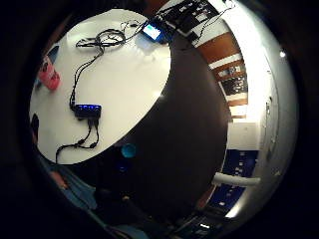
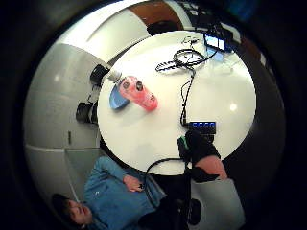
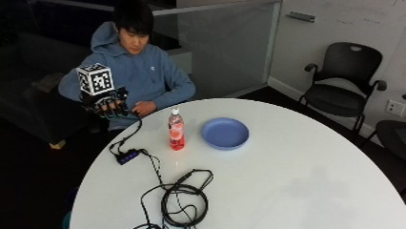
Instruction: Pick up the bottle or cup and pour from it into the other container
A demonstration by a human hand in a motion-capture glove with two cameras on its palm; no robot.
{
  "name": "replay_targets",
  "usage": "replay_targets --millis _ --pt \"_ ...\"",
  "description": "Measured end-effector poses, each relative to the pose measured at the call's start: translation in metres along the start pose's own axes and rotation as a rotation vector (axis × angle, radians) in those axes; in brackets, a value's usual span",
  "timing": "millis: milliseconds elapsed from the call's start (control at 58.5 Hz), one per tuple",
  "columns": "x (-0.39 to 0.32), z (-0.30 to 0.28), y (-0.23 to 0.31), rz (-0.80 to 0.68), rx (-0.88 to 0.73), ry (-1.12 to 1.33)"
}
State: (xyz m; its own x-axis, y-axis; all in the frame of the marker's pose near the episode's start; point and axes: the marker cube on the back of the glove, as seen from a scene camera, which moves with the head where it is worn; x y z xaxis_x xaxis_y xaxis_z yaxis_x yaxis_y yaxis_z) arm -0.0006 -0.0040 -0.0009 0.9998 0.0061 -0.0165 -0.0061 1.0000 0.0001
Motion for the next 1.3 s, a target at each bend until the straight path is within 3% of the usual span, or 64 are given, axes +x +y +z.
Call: replay_targets --millis 787,1300 --pt "0.008 0.017 0.001 0.03 -0.042 -0.015" --pt "-0.044 0.065 -0.029 -0.083 0.095 -0.559"
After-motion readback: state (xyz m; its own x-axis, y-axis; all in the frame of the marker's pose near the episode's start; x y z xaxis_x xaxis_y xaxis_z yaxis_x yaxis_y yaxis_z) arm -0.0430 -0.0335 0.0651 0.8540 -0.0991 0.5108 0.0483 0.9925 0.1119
